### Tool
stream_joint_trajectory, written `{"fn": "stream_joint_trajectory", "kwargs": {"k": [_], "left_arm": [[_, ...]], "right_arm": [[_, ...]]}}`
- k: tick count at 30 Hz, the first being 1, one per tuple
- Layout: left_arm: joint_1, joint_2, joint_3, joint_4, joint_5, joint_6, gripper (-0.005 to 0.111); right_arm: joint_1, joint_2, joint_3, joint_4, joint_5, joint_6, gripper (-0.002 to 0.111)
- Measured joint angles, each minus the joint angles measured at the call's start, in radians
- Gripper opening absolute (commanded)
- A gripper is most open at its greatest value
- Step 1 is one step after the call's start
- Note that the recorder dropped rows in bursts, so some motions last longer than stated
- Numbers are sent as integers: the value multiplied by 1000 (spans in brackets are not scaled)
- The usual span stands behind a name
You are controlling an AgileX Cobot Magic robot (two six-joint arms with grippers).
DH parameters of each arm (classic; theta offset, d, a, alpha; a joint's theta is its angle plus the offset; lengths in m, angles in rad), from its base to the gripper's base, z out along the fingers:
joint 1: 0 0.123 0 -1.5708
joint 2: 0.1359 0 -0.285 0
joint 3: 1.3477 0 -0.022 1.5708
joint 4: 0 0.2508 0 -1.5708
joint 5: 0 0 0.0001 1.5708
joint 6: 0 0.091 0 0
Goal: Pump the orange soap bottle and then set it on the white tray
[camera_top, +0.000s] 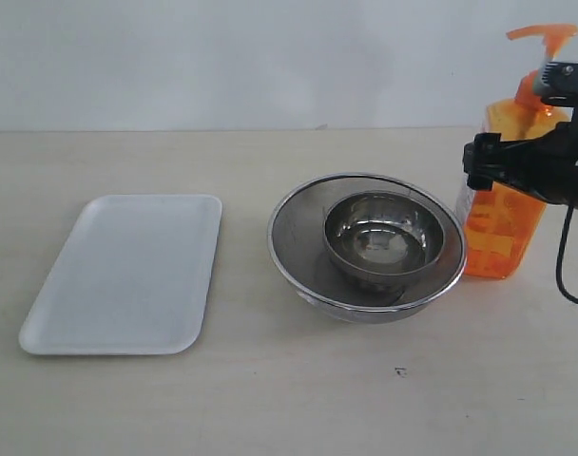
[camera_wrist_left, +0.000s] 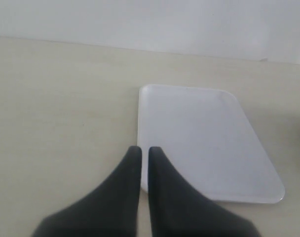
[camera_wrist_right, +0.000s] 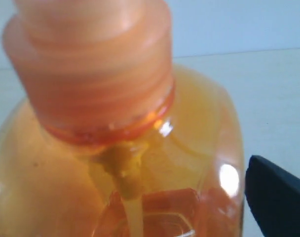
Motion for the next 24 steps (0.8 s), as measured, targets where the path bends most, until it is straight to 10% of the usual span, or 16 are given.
{"fn": "stream_joint_trajectory", "kwargs": {"k": [5,11,16,24], "left_arm": [[0,0,0,0,0,0,5],[0,0,0,0,0,0,5],[0,0,0,0,0,0,5],[0,0,0,0,0,0,5]], "right_arm": [[0,43,-2,0,-14,-5,37],[0,53,-2,0,-27,-12,33],[0,53,-2,0,-25,-34,-1],[0,53,-2,6,-15,-81,0]]}}
